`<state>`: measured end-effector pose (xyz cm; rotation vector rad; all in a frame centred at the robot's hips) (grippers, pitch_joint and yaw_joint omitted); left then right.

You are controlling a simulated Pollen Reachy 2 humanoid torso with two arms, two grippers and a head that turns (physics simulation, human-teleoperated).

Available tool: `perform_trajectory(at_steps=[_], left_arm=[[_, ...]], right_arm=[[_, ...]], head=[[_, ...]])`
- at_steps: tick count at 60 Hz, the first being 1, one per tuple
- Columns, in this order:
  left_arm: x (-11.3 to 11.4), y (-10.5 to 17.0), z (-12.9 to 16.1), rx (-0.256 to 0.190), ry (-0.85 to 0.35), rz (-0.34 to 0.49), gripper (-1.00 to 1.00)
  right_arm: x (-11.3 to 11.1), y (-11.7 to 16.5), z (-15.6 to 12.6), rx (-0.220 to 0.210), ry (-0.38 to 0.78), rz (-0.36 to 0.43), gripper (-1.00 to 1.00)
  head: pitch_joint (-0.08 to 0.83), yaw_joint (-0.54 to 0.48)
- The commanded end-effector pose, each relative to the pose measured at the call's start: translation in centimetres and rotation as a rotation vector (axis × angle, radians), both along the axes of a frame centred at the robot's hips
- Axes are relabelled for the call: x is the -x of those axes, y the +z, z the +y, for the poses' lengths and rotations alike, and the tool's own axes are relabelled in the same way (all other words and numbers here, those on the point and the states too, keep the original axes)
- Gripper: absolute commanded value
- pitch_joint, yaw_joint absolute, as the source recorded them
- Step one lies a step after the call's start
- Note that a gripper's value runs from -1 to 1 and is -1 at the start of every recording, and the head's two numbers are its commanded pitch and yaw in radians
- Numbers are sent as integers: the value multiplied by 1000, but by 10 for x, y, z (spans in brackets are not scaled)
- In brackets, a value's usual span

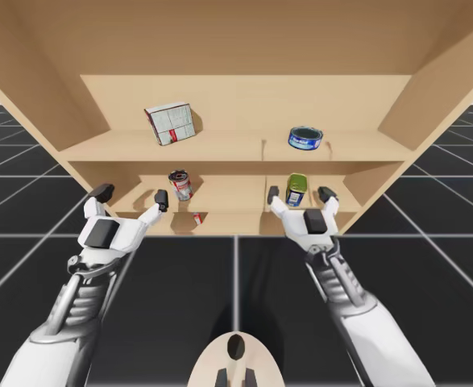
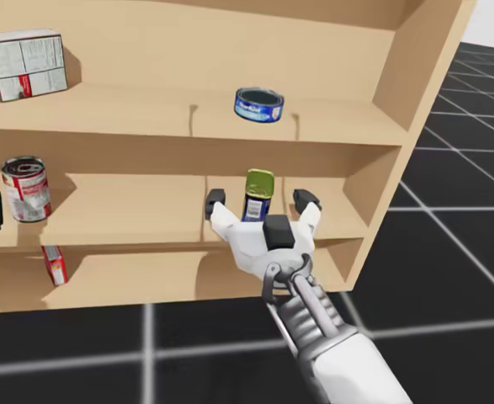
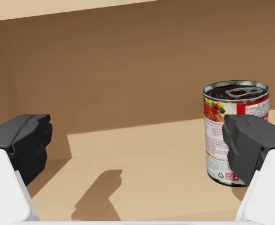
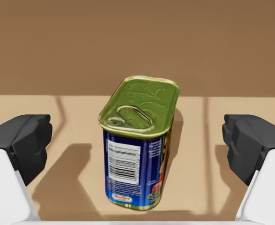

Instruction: Look through the shelves, find the meat can, and take it.

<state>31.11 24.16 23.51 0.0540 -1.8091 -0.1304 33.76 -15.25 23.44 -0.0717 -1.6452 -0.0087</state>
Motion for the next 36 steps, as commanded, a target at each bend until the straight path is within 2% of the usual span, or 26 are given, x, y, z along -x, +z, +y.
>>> perform_trajectory(at_steps=[1,7,12,14,16,17,18,19,36], left_arm=[[0,0,0,1,-3,0,-1000],[1,0,0,-2,-4,1,-1000],[1,1,1,0,-1,1,-1000],[1,1,1,0,-1,1,-1000],[1,1,1,0,0,2,-1000],[1,1,1,0,0,2,-1000],[1,1,1,-1,-1,2,-1000],[1,1,0,-1,-1,2,-1000],[1,1,1,-3,2,4,-1000]], right_arm=[[-18,-10,21,-78,-12,32,-1000],[-31,-16,19,-91,-6,66,-1000],[-36,-20,17,-74,-14,72,-1000],[-37,-22,16,-79,-1,82,-1000],[-37,-23,15,-81,-3,81,-794],[-37,-23,15,-81,-3,81,-794],[-37,-25,15,-82,-12,78,938],[-37,-25,15,-79,-14,81,1000],[-34,-28,13,-77,-8,89,1000]], head=[[450,-245],[453,-244],[456,-246],[457,-246],[457,-246],[457,-246],[459,-248],[459,-248],[465,-256]])
